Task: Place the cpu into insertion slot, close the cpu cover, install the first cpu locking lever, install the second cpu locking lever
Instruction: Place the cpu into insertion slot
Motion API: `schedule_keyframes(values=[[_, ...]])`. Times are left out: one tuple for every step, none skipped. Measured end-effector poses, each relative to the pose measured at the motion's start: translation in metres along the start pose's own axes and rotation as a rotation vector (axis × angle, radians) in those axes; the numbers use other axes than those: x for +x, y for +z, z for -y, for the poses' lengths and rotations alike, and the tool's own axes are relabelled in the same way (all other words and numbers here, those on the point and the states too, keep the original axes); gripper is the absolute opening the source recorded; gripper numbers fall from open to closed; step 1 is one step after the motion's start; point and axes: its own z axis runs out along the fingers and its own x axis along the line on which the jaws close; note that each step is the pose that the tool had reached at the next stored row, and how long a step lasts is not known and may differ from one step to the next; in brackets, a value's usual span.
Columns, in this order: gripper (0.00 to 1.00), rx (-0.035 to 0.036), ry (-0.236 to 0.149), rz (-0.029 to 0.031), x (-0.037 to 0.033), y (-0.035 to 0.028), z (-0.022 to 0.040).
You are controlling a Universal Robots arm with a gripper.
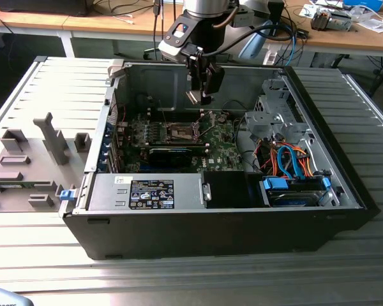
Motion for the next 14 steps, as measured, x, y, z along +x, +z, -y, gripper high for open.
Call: schedule_keyframes(values=[[0.54, 0.0, 0.001, 0.0, 0.0, 0.0, 0.0], [0.54, 0.0, 0.002, 0.0001, 0.0, 0.0, 0.0], [0.54, 0.0, 0.003, 0.0001, 0.0, 0.0, 0.0], [0.54, 0.0, 0.004, 0.0002, 0.0, 0.0, 0.0], [0.54, 0.0001, 0.005, 0.0002, 0.0, 0.0, 0.0], [0.54, 0.0001, 0.006, 0.0002, 0.0, 0.0001, 0.0], [0.54, 0.0002, 0.007, 0.0003, 0.0, 0.0, 0.0], [0.54, 0.0002, 0.008, 0.0003, 0.0, 0.0, 0.0], [0.54, 0.0002, 0.009, 0.0004, 0.0, 0.0, 0.0], [0.54, 0.0002, 0.01, 0.0004, 0.0, 0.0001, 0.0], [0.54, 0.0002, 0.011, 0.0004, 0.0, 0.0001, 0.0], [0.54, 0.0002, 0.012, 0.0005, 0.0, 0.0001, 0.0], [0.54, 0.0003, 0.014, 0.0006, 0.0, 0.0001, 0.0], [0.54, 0.0003, 0.016, 0.0006, 0.0, 0.0001, 0.0]])
